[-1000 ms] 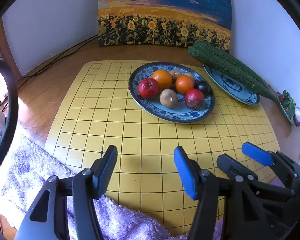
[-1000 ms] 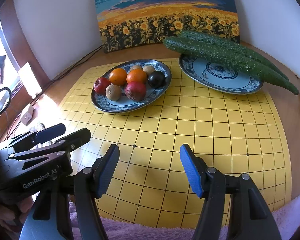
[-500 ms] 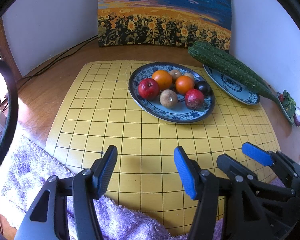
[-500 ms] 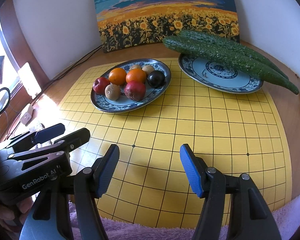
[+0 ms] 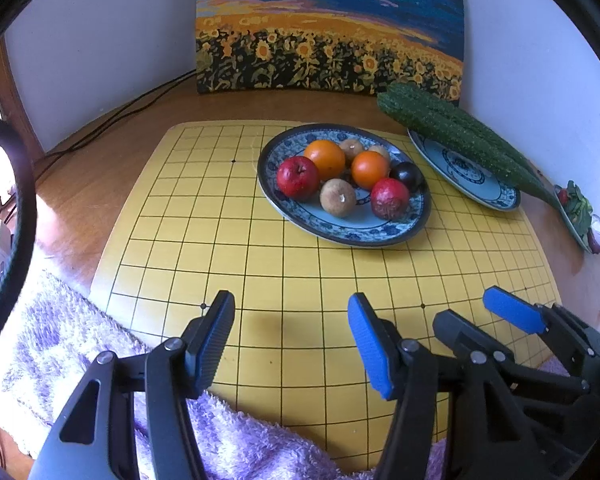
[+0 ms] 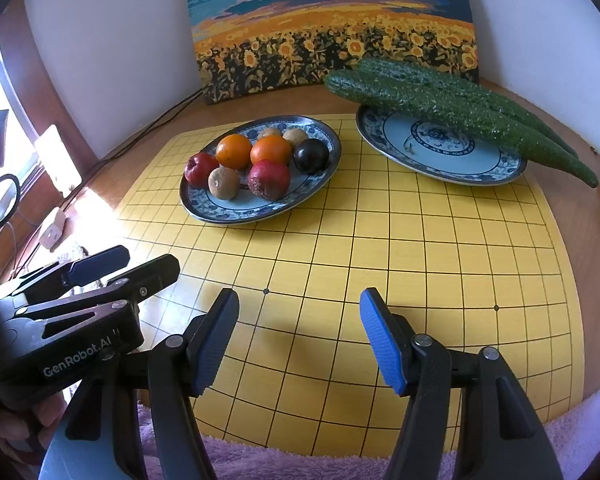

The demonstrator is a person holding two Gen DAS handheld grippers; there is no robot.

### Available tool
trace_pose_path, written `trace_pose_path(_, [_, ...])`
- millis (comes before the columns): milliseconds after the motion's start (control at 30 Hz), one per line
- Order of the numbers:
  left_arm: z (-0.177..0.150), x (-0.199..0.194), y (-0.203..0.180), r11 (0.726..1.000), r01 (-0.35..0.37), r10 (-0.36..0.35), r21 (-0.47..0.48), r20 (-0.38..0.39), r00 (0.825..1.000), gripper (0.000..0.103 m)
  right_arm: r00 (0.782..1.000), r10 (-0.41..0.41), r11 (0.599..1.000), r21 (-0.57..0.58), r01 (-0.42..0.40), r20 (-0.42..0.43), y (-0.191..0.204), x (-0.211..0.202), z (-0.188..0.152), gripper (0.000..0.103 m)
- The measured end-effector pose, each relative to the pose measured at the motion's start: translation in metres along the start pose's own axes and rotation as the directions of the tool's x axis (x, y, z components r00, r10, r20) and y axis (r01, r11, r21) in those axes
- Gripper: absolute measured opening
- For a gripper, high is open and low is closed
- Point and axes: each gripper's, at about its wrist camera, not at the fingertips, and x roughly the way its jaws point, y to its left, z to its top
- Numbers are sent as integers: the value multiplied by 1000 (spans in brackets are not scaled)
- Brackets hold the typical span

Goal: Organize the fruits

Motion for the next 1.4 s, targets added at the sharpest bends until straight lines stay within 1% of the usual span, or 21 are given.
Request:
trace_pose_path(1033, [-1, 1, 0, 1000, -1, 1, -4, 6, 1000, 62, 1000, 3, 1000, 6, -3, -9, -2, 4, 0, 64])
trace_pose_path(1400, [-2, -2, 1, 1000, 14, -14, -11, 8, 1000, 61, 1000, 3, 1000, 6, -3, -9, -2, 4, -1, 64])
